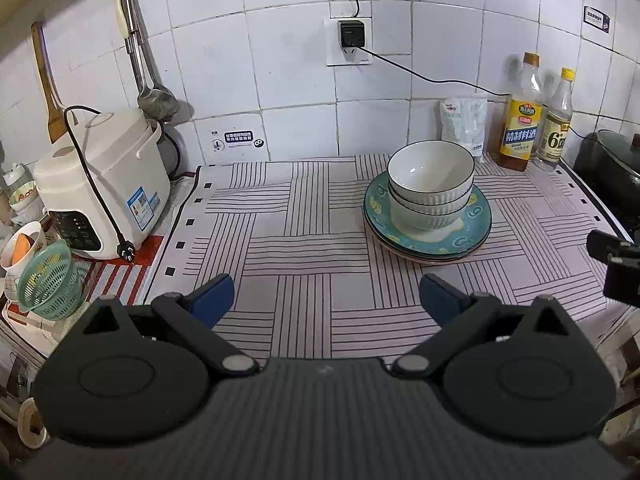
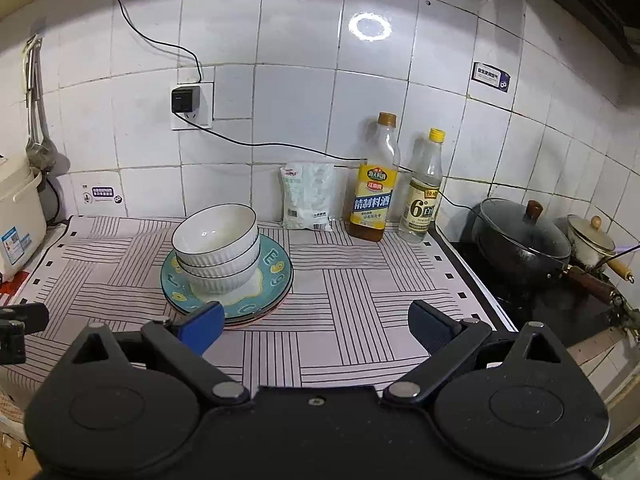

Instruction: Organize plates and bowls

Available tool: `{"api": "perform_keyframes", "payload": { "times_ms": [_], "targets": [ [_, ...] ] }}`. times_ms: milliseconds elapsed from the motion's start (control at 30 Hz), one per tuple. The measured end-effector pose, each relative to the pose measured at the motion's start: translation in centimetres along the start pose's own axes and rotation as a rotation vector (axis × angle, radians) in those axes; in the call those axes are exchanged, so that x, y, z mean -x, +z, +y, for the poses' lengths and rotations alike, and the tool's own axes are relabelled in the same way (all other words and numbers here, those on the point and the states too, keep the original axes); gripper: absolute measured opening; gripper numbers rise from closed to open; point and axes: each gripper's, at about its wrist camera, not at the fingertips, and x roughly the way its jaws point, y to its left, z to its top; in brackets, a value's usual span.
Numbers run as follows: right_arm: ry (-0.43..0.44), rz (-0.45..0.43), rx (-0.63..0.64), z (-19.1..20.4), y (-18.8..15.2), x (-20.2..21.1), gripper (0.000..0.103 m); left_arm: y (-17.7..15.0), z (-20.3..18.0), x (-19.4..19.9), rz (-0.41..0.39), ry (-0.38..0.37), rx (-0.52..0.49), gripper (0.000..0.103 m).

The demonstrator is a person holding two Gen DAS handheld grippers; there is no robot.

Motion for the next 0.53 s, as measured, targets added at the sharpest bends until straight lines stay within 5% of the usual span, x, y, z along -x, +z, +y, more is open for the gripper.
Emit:
{"api": "perform_keyframes", "payload": {
  "times_ms": [533],
  "targets": [
    [0.002, 0.011, 0.013, 0.35, -0.07, -0.31, 0.1, 0.17, 0.13, -0.05, -0.006, 0.007, -0.002, 0.103]
  ]
}}
